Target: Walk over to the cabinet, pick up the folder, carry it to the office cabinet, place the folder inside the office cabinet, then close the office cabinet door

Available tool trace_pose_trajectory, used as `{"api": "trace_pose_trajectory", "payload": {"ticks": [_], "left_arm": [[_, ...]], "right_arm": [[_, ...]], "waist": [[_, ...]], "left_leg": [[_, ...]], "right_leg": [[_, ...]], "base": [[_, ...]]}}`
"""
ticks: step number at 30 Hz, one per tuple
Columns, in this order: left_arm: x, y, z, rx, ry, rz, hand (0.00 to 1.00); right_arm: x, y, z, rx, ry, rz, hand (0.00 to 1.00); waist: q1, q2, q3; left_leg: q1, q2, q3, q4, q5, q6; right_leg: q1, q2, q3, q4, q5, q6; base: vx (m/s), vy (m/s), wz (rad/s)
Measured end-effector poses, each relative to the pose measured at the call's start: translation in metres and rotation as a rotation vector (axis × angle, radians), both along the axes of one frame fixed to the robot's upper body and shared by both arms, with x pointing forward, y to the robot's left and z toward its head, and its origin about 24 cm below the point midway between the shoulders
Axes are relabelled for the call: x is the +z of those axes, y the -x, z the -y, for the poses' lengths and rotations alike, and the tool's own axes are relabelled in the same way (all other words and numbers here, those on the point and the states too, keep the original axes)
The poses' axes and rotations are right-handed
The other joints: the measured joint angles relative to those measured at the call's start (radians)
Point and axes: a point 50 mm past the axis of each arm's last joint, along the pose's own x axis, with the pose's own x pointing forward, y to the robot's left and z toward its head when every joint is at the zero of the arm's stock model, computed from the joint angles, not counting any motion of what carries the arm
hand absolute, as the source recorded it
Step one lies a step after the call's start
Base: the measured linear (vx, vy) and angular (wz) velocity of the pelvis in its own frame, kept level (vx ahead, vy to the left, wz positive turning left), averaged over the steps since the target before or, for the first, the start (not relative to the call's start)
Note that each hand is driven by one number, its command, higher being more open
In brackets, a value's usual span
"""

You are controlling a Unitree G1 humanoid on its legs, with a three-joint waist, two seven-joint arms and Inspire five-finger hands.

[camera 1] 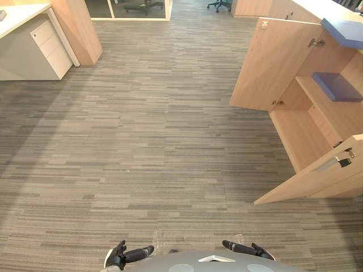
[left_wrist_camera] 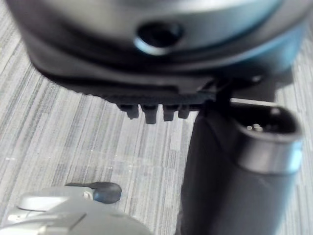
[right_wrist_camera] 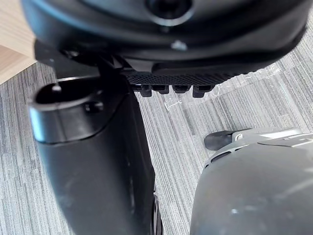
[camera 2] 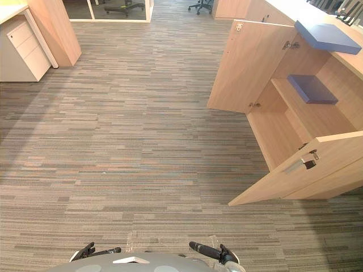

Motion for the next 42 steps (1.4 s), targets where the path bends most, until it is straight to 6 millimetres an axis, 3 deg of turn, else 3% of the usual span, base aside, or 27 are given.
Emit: {"api": "trace_pose_trajectory", "payload": {"ticks": [28, 37, 39, 41, 42], "left_arm": [[0.000, -0.009, -0.001, -0.096, 0.025, 0.000, 1.00], [0.001, -0.014, -0.002, -0.104, 0.027, 0.009, 1.00], [0.001, -0.016, -0.002, -0.106, 0.027, 0.014, 1.00], [0.003, -0.024, -0.003, -0.110, 0.022, 0.035, 1.00], [0.005, -0.030, -0.003, -0.113, 0.021, 0.054, 1.00]], "right_arm": [[0.001, -0.010, -0.002, 0.021, -0.014, 0.013, 1.00], [0.003, -0.022, -0.003, 0.031, -0.017, 0.040, 1.00], [0.003, -0.025, -0.004, 0.043, -0.017, 0.044, 1.00], [0.004, -0.031, -0.008, 0.065, -0.024, 0.062, 1.00], [0.005, -0.037, -0.009, 0.068, -0.026, 0.075, 1.00]], "waist": [[-0.006, -0.009, 0.030], [-0.006, -0.010, 0.053], [-0.004, -0.011, 0.057], [-0.002, -0.015, 0.071], [-0.002, -0.009, 0.088]], "left_leg": [[-0.017, -0.005, -0.009, -0.001, 0.001, 0.001], [-0.018, -0.005, -0.005, -0.001, -0.003, -0.003], [-0.027, -0.002, 0.009, 0.021, -0.022, -0.010], [-0.111, 0.008, 0.027, 0.214, -0.115, -0.024], [-0.174, 0.027, 0.054, 0.382, -0.176, -0.080]], "right_leg": [[-0.009, -0.003, -0.015, -0.011, 0.001, -0.001], [-0.009, -0.003, -0.013, -0.011, 0.000, -0.001], [-0.009, -0.002, 0.001, -0.009, 0.000, -0.002], [-0.008, -0.004, 0.010, -0.006, 0.002, -0.006], [0.001, 0.001, 0.012, -0.006, -0.003, -0.017]], "base": [[-0.01, -0.004, 0.01], [0.00, -0.002, -0.01], [-0.02, -0.010, -0.16], [-0.02, -0.024, -0.15], [-0.07, -0.048, -0.08]]}}
